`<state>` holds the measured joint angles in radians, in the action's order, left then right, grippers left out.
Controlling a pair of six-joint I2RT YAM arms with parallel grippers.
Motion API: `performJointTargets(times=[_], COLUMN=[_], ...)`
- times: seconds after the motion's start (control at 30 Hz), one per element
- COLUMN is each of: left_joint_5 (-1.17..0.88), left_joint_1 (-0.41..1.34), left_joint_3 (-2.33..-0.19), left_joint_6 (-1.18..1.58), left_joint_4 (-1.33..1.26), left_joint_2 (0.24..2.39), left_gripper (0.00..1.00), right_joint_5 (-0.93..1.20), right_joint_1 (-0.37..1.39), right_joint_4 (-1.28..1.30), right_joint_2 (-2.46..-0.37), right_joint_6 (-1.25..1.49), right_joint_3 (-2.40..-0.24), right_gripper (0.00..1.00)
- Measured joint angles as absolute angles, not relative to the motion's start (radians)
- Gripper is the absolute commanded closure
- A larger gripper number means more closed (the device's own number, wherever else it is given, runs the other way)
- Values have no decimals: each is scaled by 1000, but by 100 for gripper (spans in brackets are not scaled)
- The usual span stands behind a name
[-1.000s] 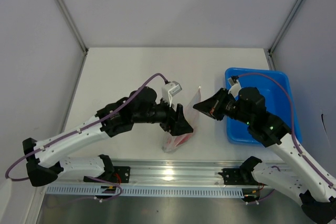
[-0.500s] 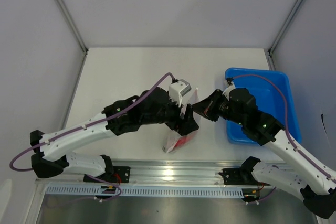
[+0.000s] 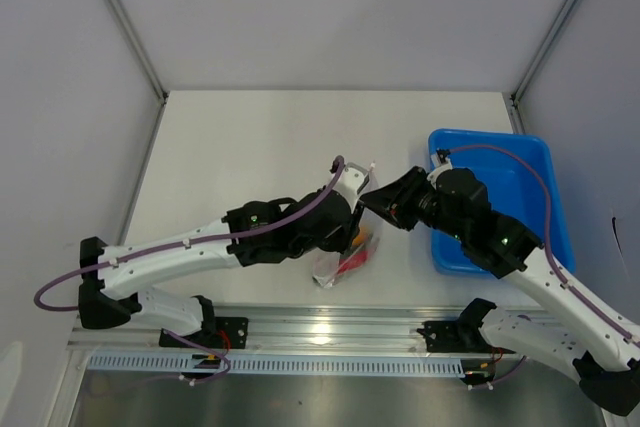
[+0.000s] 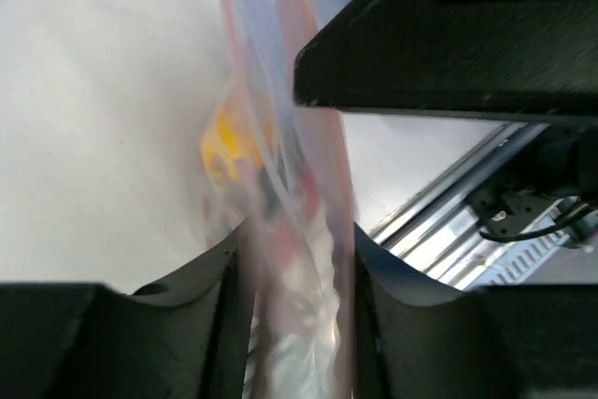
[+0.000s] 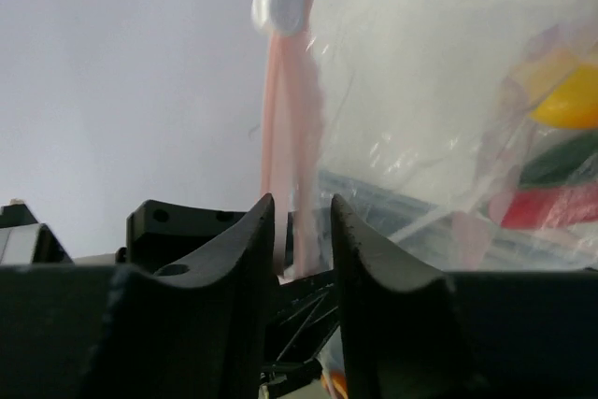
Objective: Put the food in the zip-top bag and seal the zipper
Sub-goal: Adjust the zipper food storage bag at the center of the board.
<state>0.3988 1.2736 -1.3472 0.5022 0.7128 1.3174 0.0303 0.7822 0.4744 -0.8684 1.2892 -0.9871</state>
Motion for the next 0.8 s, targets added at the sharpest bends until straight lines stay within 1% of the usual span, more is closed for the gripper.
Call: performJointTargets(times=[0.03, 0.07, 0.1, 0.13, 0.17, 0.2, 0.23, 0.27, 0.3, 0.4, 0.6, 0.7, 0.8], left_joint_5=[413, 419, 423, 424, 423, 421, 414, 406, 395, 352, 176, 80, -29], left_joint_1=[1274, 1274, 1274, 1274, 1274, 1273, 1273, 1271, 1266, 1253, 1168, 1121, 1087], left_joint_3=[-1342, -1337, -1332, -1328, -1325, -1323, -1323, -1322, -1320, -1299, -1206, -1187, -1169], left_joint_6=[499, 499, 499, 497, 493, 492, 488, 485, 485, 484, 455, 433, 411], left_joint_4=[712, 713, 712, 713, 713, 713, 713, 713, 714, 712, 690, 685, 666], left_joint_2=[1312, 1308, 1301, 1296, 1290, 1286, 1281, 1275, 1269, 1237, 1114, 1066, 1031], left_gripper=[65, 73, 78, 83, 91, 95, 98, 99, 99, 100, 99, 100, 99], right_joint_5=[25, 19, 12, 7, 3, 0, -2, -4, -6, -8, 37, 112, 230], right_joint_1=[783, 783, 783, 783, 783, 783, 783, 784, 784, 783, 728, 700, 696], right_joint_4=[475, 476, 480, 484, 488, 494, 500, 508, 517, 543, 578, 567, 544], right_joint_2=[-867, -863, -858, -853, -848, -841, -834, -829, -826, -827, -849, -848, -847], right_joint_6=[1287, 1283, 1273, 1264, 1254, 1240, 1221, 1201, 1173, 1058, 720, 536, 367], right_joint_3=[-988, -989, -991, -992, -994, -996, -1000, -1006, -1014, -1053, -1113, -1097, -1053], right_gripper=[55, 51, 47, 39, 31, 29, 15, 7, 1, 1, 1, 1, 1])
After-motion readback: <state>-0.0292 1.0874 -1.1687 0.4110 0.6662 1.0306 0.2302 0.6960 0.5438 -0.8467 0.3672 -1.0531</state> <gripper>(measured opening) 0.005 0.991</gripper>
